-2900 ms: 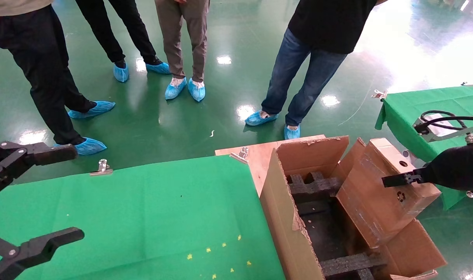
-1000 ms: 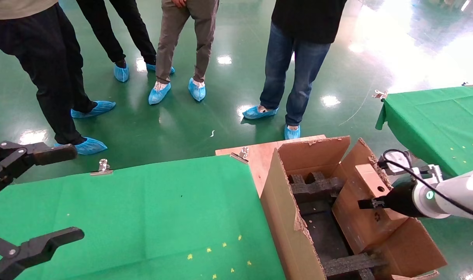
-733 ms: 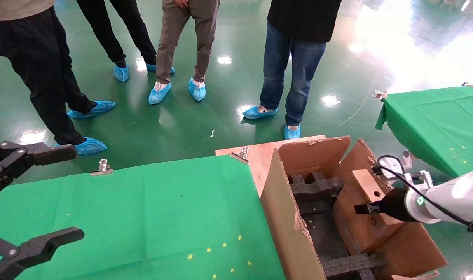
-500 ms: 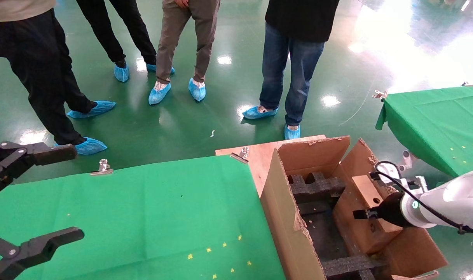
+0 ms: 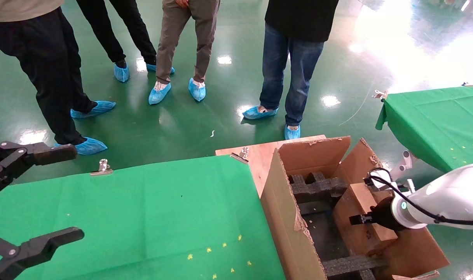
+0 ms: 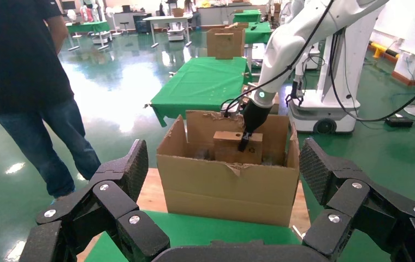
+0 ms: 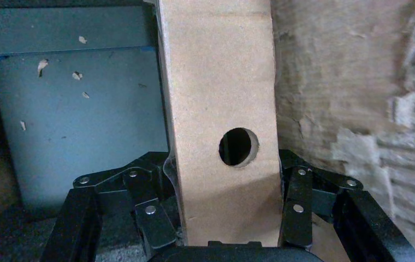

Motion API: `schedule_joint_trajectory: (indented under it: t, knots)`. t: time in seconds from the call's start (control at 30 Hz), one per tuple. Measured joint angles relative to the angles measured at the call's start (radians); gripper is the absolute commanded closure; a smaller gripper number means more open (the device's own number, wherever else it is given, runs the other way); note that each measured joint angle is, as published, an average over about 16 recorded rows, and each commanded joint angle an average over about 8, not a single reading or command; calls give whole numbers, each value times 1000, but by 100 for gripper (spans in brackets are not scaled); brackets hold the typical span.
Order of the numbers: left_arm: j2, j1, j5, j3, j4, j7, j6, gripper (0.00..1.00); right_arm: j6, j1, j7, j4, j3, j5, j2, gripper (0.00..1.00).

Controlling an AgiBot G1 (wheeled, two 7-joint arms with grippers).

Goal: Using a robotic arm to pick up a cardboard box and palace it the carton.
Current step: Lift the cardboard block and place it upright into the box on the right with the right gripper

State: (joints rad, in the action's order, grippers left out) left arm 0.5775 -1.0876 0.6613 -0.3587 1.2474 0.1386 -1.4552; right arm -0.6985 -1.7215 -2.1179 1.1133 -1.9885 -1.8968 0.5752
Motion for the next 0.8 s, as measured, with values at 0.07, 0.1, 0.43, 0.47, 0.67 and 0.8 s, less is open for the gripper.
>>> schedule_joint_trajectory:
  t: [0.07, 0.1, 0.43, 0.47, 0.67, 0.8]
  knots:
    - [0, 0, 0, 0, 0, 0, 0, 0, 0, 8, 26, -26, 1, 25, 13, 100]
    - [0, 0, 0, 0, 0, 0, 0, 0, -1, 11, 40, -38, 1, 38, 19, 100]
    - [0, 0, 0, 0, 0, 0, 0, 0, -15, 40, 161, -133, 11, 149, 63, 49]
    - [0, 0, 0, 0, 0, 0, 0, 0, -17, 42, 168, -139, 11, 157, 66, 36]
    - [0, 0, 0, 0, 0, 0, 0, 0, -23, 48, 193, -157, 15, 181, 73, 0]
    - [0, 0, 0, 0, 0, 0, 0, 0, -24, 48, 194, -160, 16, 185, 74, 0]
